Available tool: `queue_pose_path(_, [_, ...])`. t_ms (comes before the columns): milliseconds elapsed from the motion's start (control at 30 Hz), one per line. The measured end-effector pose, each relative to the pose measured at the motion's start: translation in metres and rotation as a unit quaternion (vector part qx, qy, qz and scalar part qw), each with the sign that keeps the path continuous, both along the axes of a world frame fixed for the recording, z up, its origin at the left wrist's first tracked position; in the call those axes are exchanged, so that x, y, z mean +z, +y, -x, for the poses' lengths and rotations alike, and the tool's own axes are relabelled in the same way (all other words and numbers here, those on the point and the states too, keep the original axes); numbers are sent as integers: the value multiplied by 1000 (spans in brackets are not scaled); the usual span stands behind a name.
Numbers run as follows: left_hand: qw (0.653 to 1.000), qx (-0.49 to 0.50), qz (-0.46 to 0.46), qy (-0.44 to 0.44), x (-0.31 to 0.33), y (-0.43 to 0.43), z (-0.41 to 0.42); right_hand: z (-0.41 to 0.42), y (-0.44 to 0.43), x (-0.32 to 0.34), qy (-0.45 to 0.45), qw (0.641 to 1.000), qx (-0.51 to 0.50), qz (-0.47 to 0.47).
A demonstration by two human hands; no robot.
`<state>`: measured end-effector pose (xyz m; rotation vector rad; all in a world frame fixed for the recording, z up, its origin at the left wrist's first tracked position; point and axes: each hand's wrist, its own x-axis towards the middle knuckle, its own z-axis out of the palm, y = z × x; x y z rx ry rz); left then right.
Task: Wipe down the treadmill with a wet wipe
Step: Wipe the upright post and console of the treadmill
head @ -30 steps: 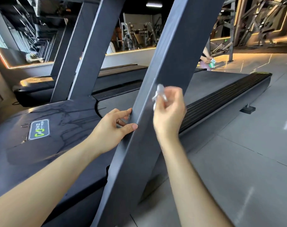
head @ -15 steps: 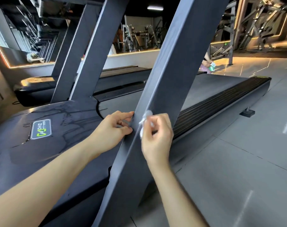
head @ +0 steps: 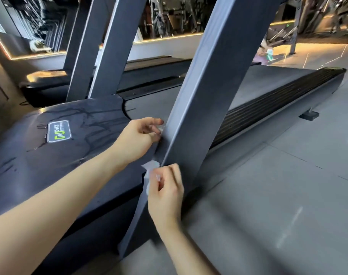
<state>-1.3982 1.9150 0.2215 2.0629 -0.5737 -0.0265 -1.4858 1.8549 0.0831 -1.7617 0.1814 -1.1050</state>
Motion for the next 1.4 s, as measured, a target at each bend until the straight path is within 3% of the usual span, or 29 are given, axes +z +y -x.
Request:
queue_pose_path(133, [999,-10,-12,45,-14,12,4,11,-12,5,-11,999,47,1])
queue_pose_path(300, [997,-29,-11,72,-15,21,7,-37,-75,75,-109,990,-55,-70])
queue_pose_path(467, [992,-45,14,113,-23,19,2,-19,-13,12,-36,969,-50,-241])
queue_pose_path(600, [994,-46,-2,103,-26,10,-4,16,55,-47,31,930,17,-365])
queue_pose_path(700, [994,-51,-4,96,-28,9,-5,26,64,-51,68,941,6,-333])
queue_pose_path(933, [993,-94,-22,75,-29,16,6,-16,-17,35,-56,969,-110,-216])
queue_pose_path(1067, [993,-79,-81,31,-28,14,12,0,29,-22,13,951,-96,-295])
queue_pose_path(1200, [987,-70,-146,16,-23,10,15,15,58,-63,114,901,-72,-413])
queue_pose_path(1267, [985,-75,-158,9,-20,9,15,7,43,-47,93,895,-92,-428])
queue_pose_path(1400, [986,-69,-152,9,-21,10,17,-24,-18,17,1,929,-146,-339])
